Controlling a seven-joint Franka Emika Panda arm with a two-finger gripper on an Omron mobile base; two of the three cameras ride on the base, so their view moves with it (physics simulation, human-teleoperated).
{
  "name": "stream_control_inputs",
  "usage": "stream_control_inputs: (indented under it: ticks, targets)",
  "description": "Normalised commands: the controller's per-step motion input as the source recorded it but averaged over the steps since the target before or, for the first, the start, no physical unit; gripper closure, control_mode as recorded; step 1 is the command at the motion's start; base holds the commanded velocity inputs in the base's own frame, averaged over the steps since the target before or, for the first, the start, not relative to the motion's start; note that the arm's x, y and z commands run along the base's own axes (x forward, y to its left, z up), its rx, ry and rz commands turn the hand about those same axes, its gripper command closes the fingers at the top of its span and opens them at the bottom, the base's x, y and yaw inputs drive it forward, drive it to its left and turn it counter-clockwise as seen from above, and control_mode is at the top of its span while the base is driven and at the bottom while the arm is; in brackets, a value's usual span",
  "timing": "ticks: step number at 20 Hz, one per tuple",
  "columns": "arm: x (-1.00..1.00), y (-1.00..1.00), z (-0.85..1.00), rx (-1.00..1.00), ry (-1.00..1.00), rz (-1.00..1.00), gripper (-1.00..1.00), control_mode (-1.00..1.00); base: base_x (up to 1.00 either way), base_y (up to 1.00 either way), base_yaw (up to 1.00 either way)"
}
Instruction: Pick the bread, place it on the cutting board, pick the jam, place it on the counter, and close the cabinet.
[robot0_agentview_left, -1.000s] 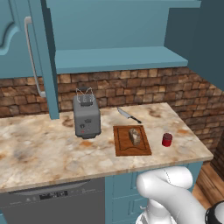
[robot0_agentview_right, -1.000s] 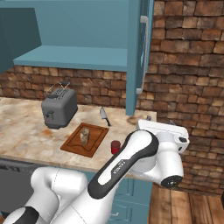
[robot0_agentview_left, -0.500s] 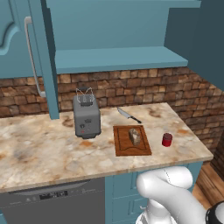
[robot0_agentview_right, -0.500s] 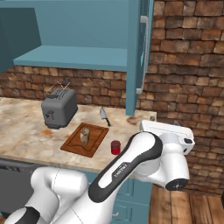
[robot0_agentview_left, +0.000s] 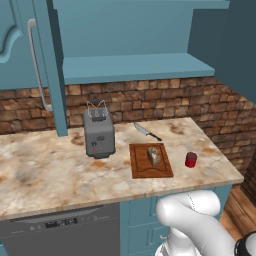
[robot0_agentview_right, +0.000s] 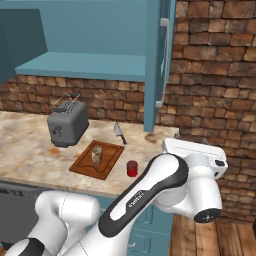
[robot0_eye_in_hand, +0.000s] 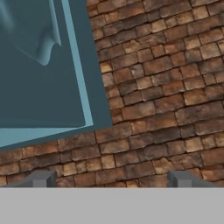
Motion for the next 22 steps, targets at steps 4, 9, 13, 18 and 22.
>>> stream_control_inputs:
  ticks: [4, 9, 13, 18, 22]
  targets:
    - [-0.14, -0.06, 0.09, 0.00, 0.00, 0.00, -1.00, -1.00, 0.00, 0.00, 0.00]
    - [-0.22, -0.01, 0.07, 0.00, 0.00, 0.00, -1.00, -1.00, 0.00, 0.00, 0.00]
    - [-0.03, 0.00, 0.04, 0.00, -0.01, 0.00, -1.00, -1.00, 0.00, 0.00, 0.00]
    - [0.00, 0.00, 0.07, 0.00, -0.01, 0.00, -1.00, -1.00, 0.00, 0.00, 0.00]
    - [0.00, 0.00, 0.09, 0.00, 0.00, 0.00, -1.00, -1.00, 0.00, 0.00, 0.00]
